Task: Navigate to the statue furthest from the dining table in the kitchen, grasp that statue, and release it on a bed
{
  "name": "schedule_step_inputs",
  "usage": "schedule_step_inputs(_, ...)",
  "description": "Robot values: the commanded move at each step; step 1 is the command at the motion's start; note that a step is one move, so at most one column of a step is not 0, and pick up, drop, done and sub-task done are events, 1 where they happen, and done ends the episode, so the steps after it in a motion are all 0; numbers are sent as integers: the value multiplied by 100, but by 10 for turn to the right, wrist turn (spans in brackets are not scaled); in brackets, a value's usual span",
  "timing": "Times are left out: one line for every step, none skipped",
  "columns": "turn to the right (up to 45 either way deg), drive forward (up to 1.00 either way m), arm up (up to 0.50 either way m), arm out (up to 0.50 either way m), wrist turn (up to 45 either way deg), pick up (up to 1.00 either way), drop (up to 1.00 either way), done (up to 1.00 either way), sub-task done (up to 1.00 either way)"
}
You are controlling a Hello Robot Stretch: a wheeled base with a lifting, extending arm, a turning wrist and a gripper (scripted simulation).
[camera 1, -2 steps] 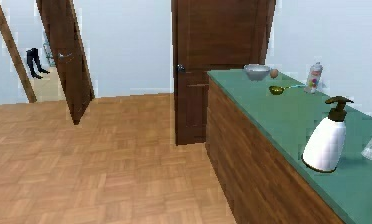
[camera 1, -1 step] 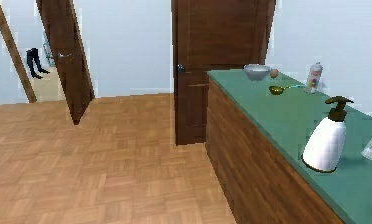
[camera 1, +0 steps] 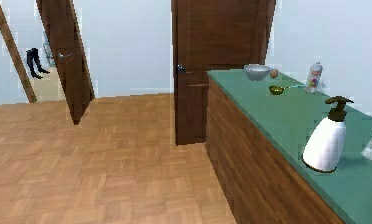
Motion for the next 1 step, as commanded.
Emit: schedule_step_inputs(0, 0, 0, -48, 0, 0, 0, 0, 0)
